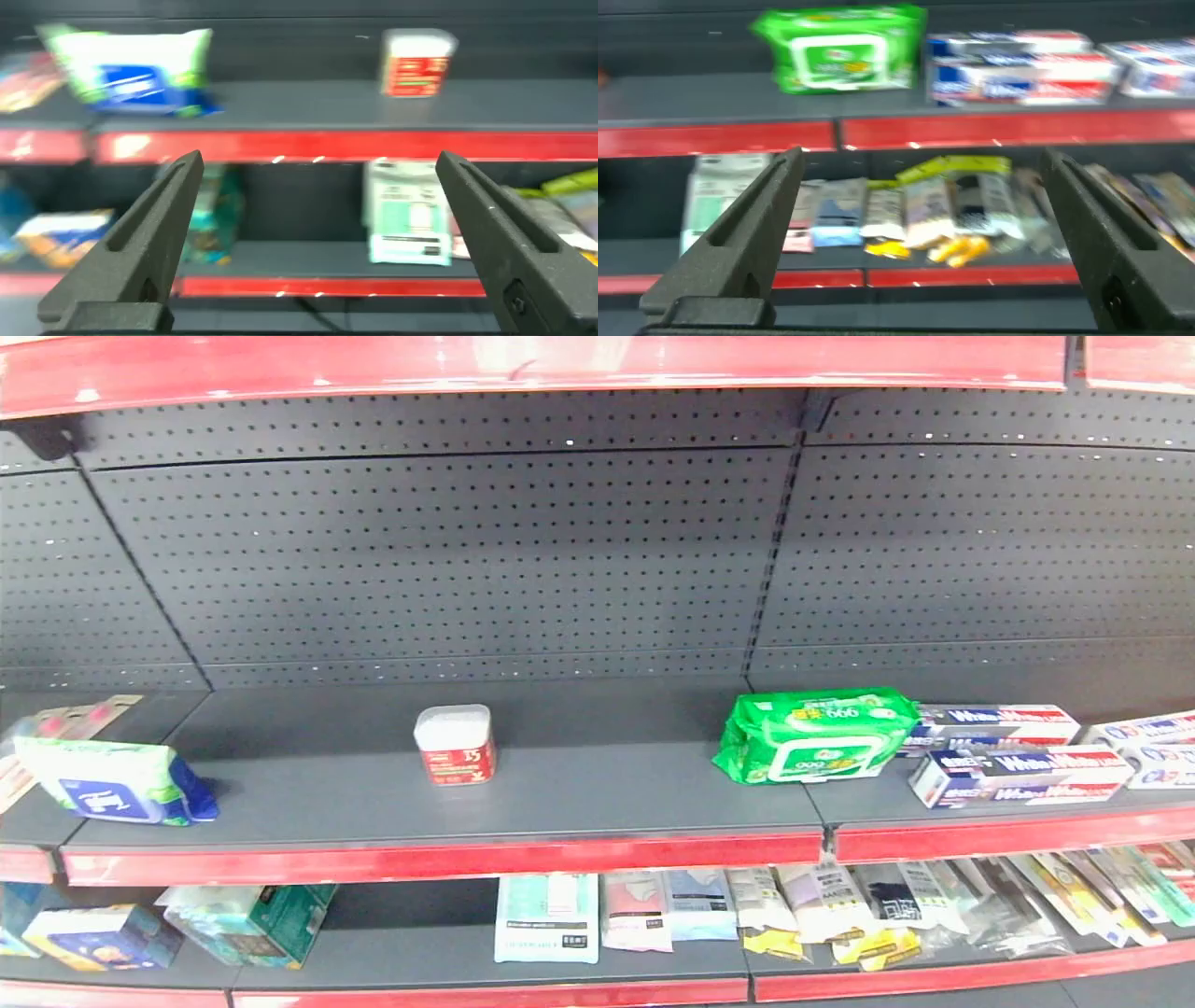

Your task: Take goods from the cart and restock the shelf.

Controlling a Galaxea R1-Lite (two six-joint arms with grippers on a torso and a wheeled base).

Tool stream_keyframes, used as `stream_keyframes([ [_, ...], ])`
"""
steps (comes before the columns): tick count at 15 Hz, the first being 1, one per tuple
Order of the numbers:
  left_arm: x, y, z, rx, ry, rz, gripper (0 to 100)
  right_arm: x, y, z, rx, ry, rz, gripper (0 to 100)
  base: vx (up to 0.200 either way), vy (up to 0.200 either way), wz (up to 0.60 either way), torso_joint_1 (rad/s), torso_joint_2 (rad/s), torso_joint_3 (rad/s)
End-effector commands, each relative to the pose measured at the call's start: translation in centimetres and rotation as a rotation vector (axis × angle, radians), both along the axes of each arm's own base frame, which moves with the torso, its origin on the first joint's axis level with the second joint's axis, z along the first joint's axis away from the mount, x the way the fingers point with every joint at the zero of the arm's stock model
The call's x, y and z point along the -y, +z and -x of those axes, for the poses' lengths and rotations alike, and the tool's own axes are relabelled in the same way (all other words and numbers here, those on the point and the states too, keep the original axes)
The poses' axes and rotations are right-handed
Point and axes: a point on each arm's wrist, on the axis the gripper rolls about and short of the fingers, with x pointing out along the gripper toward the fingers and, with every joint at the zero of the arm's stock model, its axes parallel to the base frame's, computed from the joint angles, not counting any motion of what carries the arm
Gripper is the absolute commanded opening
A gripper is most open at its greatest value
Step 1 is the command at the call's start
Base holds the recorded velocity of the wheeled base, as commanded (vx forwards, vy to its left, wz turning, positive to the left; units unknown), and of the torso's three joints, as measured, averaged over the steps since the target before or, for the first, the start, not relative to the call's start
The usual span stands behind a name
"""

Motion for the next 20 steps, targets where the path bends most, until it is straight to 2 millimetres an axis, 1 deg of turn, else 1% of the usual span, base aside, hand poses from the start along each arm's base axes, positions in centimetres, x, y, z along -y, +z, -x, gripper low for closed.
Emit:
stream_keyframes([
  [1, 0.0, 0.0, -0.01, -0.001, 0.001, 0.001, 100, 0.0, 0.0, -0.01, -0.001, 0.0, 0.0, 100, 0.0, 0.0, -0.6, 0.012, 0.0, -0.012],
  [20, 0.0, 0.0, -0.01, -0.001, 0.001, 0.0, 100, 0.0, 0.0, -0.01, -0.001, 0.003, 0.0, 100, 0.0, 0.0, -0.6, 0.001, 0.0, 0.003],
])
